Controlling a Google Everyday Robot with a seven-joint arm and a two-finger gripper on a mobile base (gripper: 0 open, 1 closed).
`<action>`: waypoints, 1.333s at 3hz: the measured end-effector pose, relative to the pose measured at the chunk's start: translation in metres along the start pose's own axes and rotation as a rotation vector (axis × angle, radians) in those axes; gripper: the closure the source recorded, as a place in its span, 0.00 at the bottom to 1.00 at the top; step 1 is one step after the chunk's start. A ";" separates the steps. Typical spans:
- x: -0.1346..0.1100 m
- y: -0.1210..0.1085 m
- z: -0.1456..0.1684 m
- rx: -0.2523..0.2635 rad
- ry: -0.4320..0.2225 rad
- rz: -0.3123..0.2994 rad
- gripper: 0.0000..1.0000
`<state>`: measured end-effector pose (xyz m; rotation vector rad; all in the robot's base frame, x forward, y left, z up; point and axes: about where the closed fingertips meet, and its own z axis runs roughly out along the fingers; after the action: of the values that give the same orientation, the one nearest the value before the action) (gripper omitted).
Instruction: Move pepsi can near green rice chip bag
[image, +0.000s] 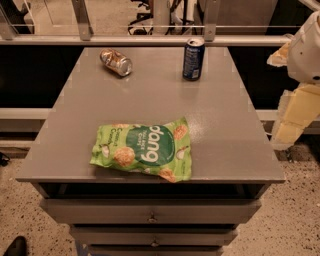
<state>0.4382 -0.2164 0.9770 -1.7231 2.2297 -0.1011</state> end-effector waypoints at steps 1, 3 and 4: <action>0.000 -0.002 0.001 0.006 -0.005 0.001 0.00; -0.013 -0.068 0.052 0.077 -0.085 0.031 0.00; -0.024 -0.130 0.106 0.110 -0.156 0.070 0.00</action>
Offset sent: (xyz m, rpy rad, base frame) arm 0.0136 -0.0016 -0.0058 0.0279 -0.0311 -0.0033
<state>0.5954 -0.2135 0.9142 -1.5394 2.1273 -0.0692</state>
